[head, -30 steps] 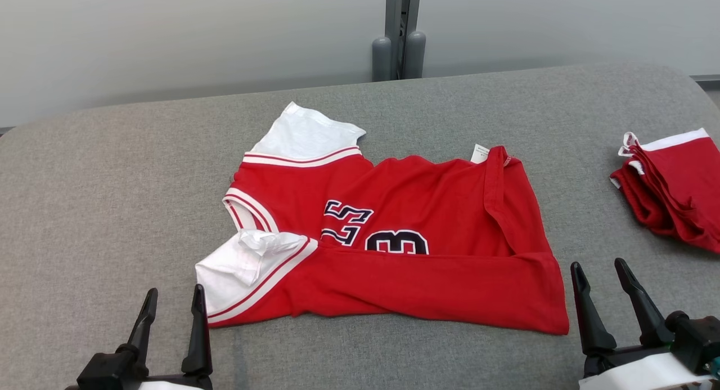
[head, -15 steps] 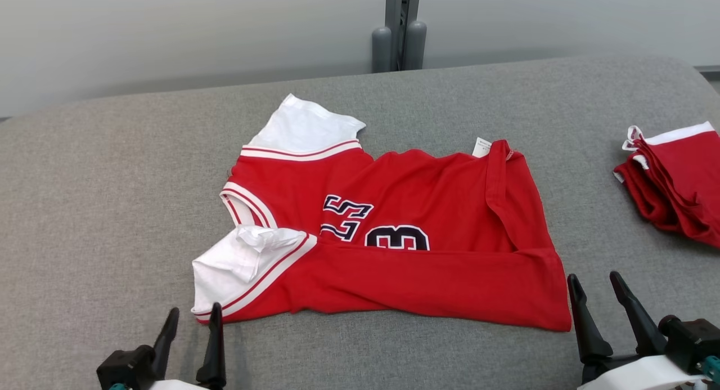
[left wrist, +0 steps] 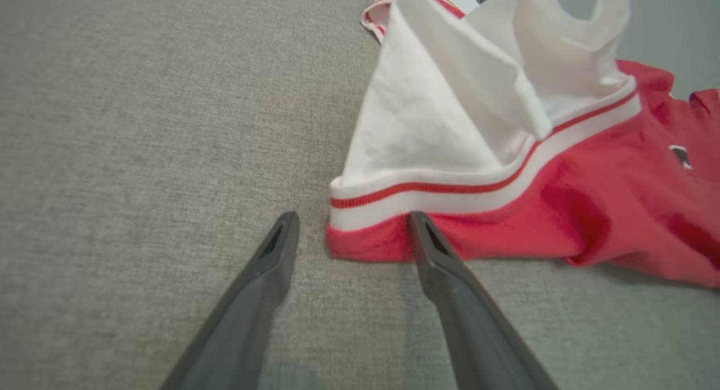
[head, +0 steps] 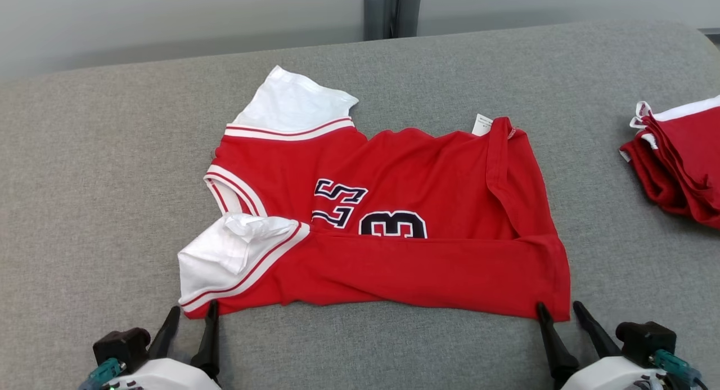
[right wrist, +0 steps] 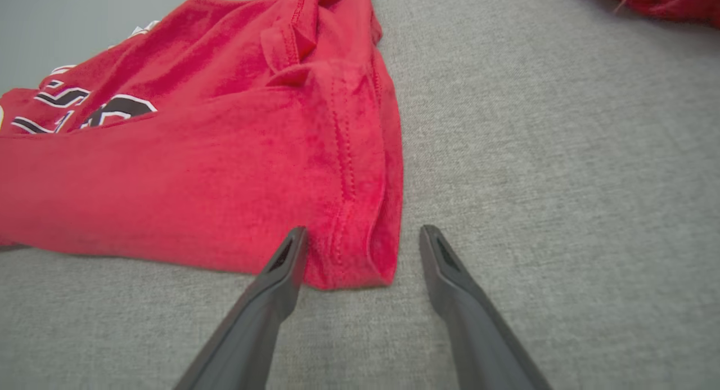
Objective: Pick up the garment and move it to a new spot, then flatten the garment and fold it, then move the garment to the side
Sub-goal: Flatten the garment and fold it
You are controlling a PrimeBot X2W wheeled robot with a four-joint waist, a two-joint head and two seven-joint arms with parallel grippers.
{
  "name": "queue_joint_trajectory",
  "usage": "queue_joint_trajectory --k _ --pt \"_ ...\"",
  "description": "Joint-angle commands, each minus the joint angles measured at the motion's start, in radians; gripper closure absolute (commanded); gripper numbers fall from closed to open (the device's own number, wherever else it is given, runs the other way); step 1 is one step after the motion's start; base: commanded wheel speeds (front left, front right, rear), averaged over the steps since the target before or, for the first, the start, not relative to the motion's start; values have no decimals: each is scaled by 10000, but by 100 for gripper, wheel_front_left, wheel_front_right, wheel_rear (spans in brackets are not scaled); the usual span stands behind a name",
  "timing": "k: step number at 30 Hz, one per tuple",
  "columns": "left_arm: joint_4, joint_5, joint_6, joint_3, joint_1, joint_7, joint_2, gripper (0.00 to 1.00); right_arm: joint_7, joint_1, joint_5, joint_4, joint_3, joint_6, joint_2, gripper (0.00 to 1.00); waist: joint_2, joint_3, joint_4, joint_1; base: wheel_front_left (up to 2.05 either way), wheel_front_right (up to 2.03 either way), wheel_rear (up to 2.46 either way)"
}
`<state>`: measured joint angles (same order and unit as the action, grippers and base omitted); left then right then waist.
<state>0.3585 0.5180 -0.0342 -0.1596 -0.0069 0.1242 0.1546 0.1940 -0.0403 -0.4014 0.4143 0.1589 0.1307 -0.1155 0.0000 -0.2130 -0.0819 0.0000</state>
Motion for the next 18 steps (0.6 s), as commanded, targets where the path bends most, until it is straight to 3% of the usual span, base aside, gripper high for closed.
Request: queue_joint_trajectory --k 1,4,5,6,7,8,14,18 --pt "137 101 104 -9 -190 -65 47 0 20 -205 -84 210 119 2 -110 0 0 -49 -13 0 0 0 0" --pt "349 314 356 -36 -389 -244 20 0 20 -509 -438 690 512 2 -157 0 0 -132 -33 0 0 0 0" --pt "405 380 443 -50 -458 -298 19 33 5 -601 -590 823 648 2 -179 0 0 -156 -33 0 0 0 0" --pt "466 431 511 -71 -502 -328 22 98 -20 -692 -707 935 760 2 -204 2 0 -174 -34 0 0 0 0" --pt "521 520 574 -65 -544 -374 10 100 -7 -782 -801 1040 835 2 -247 73 0 -186 -35 0 0 0 0" --pt "557 546 614 -66 -578 -375 18 100 16 -868 -933 1126 918 2 -272 100 0 -197 -29 0 0 0 0" --pt "301 786 844 38 -567 -147 47 100 167 -1099 -1483 1164 1107 -11 -748 100 0 -201 57 0 0 0 0" --pt "-440 812 754 65 -150 -161 128 100 132 -908 -1738 743 1123 -9 -1076 100 0 -158 152 0 0 0 0"
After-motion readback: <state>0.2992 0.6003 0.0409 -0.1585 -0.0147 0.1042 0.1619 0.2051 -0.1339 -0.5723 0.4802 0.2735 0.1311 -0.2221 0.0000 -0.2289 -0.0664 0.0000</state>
